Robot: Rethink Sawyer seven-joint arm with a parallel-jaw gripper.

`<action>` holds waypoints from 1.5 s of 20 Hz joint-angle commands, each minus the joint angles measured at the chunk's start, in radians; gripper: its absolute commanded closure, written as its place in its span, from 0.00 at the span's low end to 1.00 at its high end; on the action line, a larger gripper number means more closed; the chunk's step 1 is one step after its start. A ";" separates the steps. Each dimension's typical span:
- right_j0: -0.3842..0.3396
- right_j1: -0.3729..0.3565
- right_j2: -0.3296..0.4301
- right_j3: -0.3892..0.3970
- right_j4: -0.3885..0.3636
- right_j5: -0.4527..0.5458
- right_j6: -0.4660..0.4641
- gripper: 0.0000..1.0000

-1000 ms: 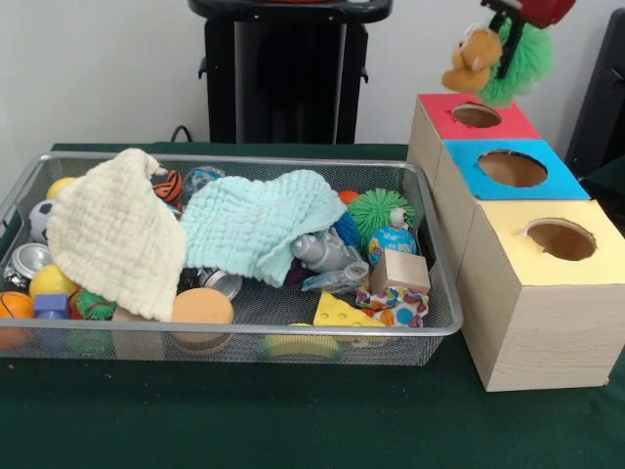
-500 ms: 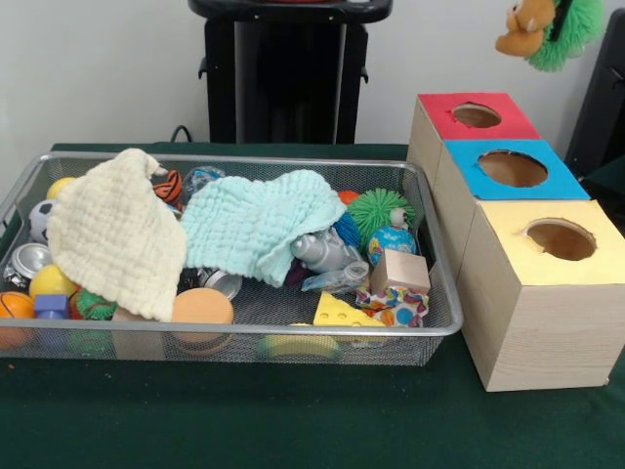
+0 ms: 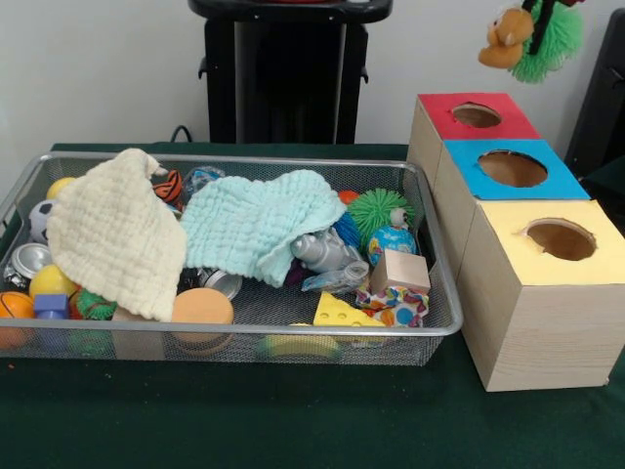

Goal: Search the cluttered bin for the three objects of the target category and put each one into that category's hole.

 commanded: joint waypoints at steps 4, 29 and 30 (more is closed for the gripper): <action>-0.038 0.055 0.050 0.154 0.069 -0.170 0.221 1.00; 0.025 0.113 0.034 0.125 0.142 -0.189 0.272 1.00; 0.027 0.113 0.035 0.125 0.146 -0.189 0.274 1.00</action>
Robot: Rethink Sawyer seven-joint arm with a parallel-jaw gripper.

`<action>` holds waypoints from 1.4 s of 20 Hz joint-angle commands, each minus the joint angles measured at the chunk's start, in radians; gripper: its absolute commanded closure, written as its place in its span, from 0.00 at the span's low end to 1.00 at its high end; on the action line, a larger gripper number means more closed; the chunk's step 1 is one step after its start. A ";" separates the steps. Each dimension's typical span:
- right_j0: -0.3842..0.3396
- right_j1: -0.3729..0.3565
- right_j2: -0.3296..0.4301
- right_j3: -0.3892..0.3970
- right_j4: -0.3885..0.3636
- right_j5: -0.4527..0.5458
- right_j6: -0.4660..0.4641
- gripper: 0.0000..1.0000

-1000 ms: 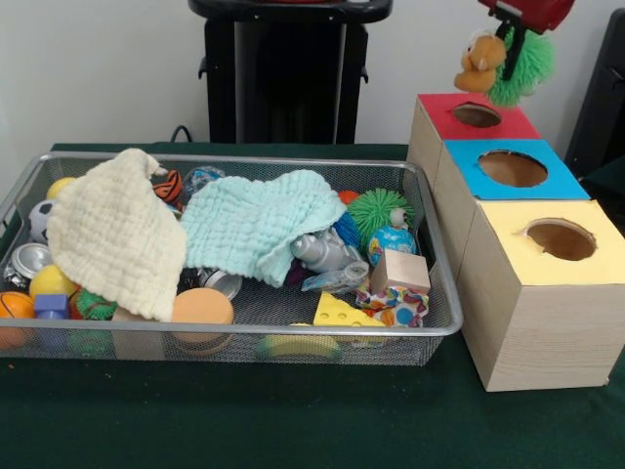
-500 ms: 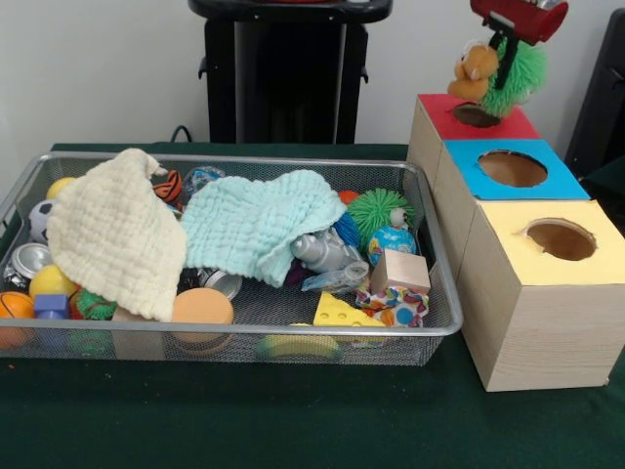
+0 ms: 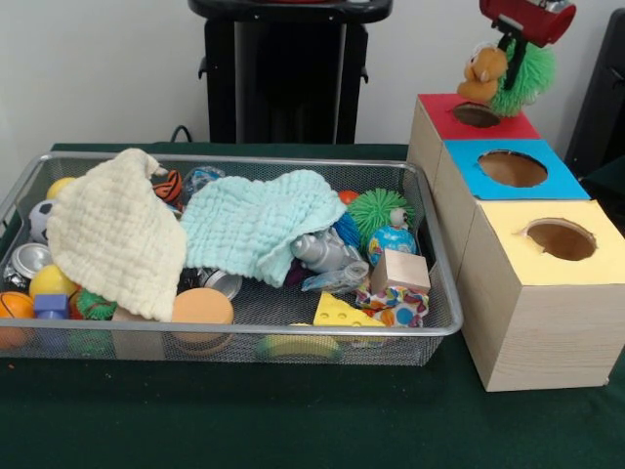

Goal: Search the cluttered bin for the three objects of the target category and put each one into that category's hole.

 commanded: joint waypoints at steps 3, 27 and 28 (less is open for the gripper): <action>0.016 0.046 0.029 0.028 0.088 -0.038 0.288 1.00; 0.051 0.060 0.014 0.027 0.152 -0.045 0.270 1.00; 0.053 0.062 0.013 0.027 0.152 -0.047 0.268 1.00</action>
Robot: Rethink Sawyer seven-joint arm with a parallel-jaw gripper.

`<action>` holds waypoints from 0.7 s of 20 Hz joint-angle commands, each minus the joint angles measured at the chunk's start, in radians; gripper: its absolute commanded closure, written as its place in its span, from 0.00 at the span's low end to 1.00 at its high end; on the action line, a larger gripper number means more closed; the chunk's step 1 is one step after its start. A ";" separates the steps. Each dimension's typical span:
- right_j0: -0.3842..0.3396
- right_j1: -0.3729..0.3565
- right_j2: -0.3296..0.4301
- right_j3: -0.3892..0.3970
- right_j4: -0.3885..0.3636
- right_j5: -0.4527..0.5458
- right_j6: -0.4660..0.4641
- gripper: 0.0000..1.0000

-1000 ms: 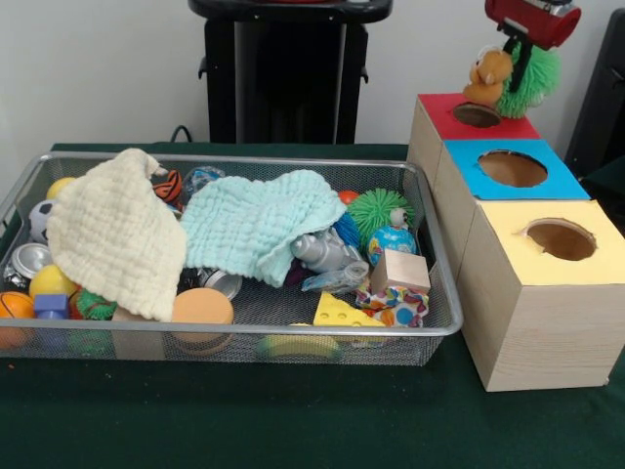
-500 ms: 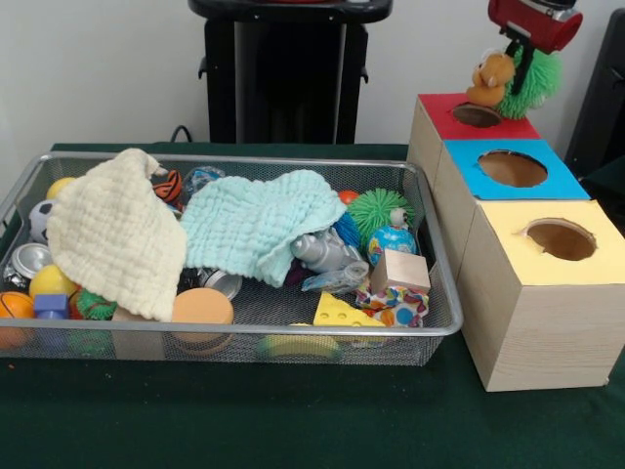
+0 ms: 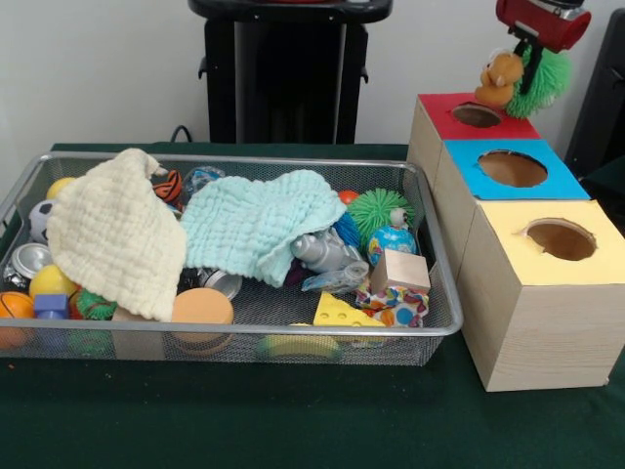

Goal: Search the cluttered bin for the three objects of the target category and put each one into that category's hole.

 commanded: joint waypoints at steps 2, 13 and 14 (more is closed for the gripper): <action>-0.001 0.027 0.022 0.021 0.051 -0.041 0.263 1.00; -0.023 0.018 0.039 0.045 0.060 -0.073 0.232 1.00; -0.023 0.018 0.040 0.046 0.061 -0.074 0.232 1.00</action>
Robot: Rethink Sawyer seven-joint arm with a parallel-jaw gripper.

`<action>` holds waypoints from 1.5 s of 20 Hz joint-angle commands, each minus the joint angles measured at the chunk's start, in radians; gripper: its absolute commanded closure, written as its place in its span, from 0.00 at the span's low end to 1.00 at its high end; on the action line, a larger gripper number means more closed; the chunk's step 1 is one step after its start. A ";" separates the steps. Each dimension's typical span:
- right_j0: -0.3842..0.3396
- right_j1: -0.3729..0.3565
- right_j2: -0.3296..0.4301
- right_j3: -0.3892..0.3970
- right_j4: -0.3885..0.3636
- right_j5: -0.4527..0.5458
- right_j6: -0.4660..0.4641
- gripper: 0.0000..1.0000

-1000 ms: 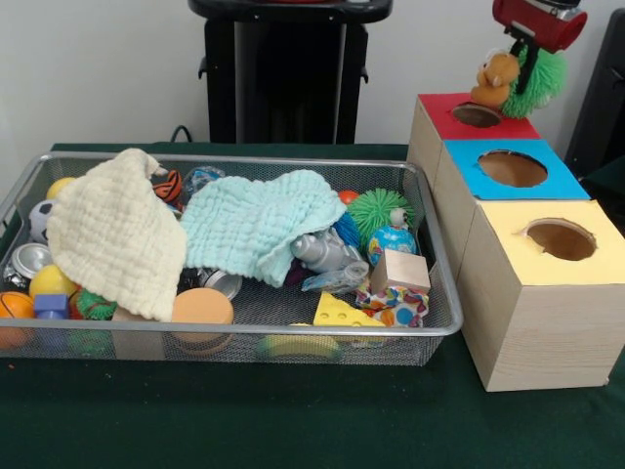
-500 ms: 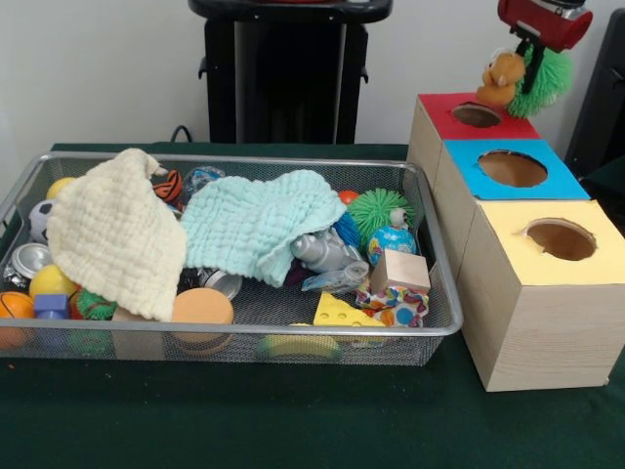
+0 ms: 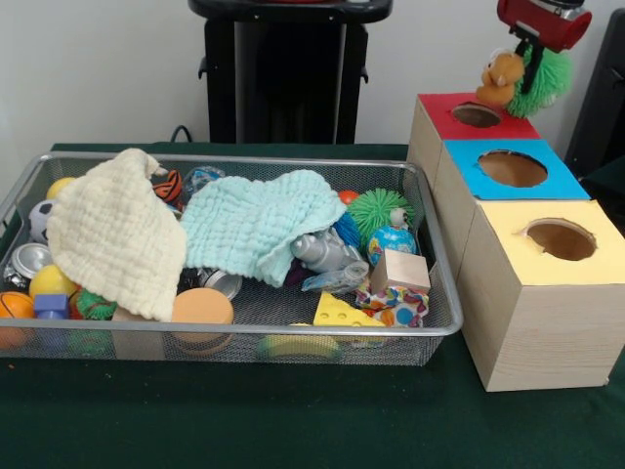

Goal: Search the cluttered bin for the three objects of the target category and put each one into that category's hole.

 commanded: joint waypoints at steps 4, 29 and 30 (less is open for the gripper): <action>-0.025 0.020 0.037 0.039 0.046 -0.075 0.230 0.00; -0.017 0.040 0.000 0.020 0.023 -0.069 0.218 0.00; -0.020 0.041 0.001 0.020 0.021 -0.071 0.215 0.00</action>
